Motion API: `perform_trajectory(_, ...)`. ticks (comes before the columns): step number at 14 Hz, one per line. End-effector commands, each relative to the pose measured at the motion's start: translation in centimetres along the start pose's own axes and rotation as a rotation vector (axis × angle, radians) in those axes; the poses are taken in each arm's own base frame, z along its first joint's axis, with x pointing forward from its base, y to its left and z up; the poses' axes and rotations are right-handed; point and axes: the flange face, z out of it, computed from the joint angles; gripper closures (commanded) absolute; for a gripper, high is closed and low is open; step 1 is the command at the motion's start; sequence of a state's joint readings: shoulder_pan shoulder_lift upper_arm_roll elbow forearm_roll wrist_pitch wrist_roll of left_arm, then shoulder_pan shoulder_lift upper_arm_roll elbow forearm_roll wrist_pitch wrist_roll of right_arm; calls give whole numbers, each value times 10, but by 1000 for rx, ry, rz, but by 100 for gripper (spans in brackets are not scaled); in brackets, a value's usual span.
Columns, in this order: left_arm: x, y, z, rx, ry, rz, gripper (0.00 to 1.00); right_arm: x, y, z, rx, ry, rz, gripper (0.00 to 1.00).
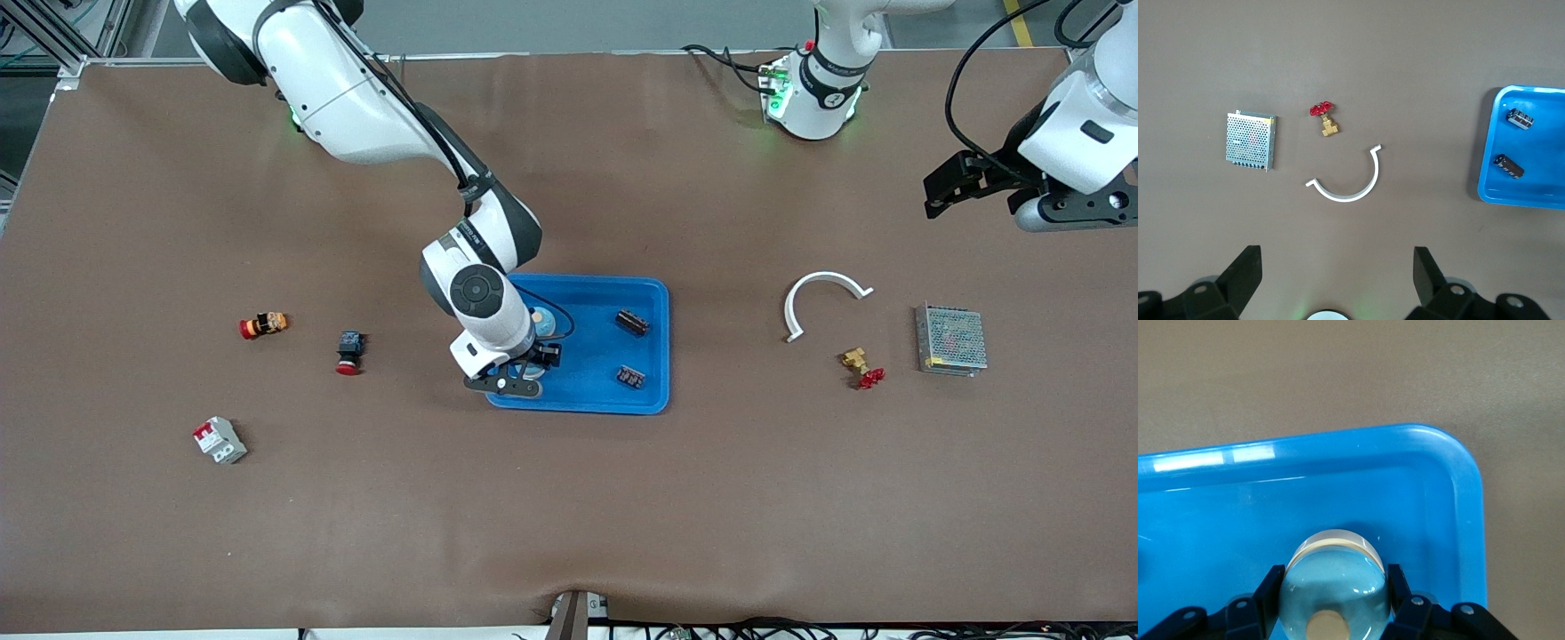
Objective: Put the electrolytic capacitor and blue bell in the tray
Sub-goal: 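Carry the blue bell over the tray and lower it with the right gripper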
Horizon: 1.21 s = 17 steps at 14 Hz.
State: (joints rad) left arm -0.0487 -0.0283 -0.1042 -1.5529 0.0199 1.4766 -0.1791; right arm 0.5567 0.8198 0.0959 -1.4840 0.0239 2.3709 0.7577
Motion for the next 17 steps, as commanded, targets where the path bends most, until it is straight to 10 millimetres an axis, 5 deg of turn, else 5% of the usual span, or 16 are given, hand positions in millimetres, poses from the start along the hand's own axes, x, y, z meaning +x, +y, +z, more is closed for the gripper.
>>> perform_trajectory(1,-2,-1,-5,-3,4,14,0,5,-5,8,5,18,14,41)
perform_trajectory(6,0,-1,-5,-9,19,10,0,6,-4,17,15,28,13,39)
perform_trajectory(7,0,-2,-5,-10,20,8,0,6,-4,17,16,28,14,32)
perform_trajectory(8,0,-2,-5,-12,20,8,0,6,-4,14,18,28,15,4)
perform_trajectory(9,0,-2,-5,-13,20,8,0,5,-6,12,20,28,15,0)
perform_trajectory(14,0,-4,-6,-20,20,8,0,17,1,-14,20,34,13,0)
perform_trajectory(17,1,-6,-6,-21,20,3,0,12,-1,-57,-22,-6,7,0)
